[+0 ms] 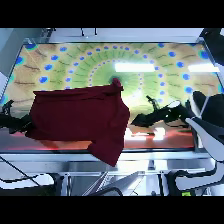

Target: Fold the shirts.

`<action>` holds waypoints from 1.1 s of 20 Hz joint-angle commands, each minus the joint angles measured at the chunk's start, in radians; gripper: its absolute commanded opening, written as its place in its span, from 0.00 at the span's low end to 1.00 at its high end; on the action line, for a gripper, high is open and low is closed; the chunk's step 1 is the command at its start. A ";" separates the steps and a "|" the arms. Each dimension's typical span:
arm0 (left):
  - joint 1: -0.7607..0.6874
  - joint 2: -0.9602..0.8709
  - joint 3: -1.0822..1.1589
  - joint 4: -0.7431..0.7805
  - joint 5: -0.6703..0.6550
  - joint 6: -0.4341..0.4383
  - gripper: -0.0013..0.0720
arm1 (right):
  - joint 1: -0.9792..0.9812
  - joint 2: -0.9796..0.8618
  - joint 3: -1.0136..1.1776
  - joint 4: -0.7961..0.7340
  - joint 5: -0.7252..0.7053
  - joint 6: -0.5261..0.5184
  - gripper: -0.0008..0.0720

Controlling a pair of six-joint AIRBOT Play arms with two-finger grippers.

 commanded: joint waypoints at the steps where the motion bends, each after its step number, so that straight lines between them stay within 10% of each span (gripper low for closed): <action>1: -0.017 -0.010 0.001 0.002 -0.009 0.000 0.04 | 0.084 -0.047 -0.013 0.010 -0.085 -0.060 0.67; 10: -0.017 -0.010 0.001 -0.004 -0.072 0.000 0.04 | 0.111 -0.055 -0.013 0.074 -0.019 -0.110 0.47; 12: -0.017 -0.010 0.001 -0.022 -0.097 0.000 0.04 | 0.111 -0.055 -0.013 0.112 0.000 -0.137 0.05; 13: -0.017 -0.010 0.001 -0.058 -0.111 0.001 0.04 | 0.111 -0.054 -0.013 0.159 0.008 -0.162 0.03; 17: -0.017 -0.007 0.001 -0.280 -0.206 0.029 0.04 | 0.096 -0.022 0.003 0.335 0.020 -0.249 0.03; 22: -0.017 0.156 0.015 -0.934 -0.336 0.183 0.04 | -0.051 0.260 0.219 0.331 0.086 -0.190 0.03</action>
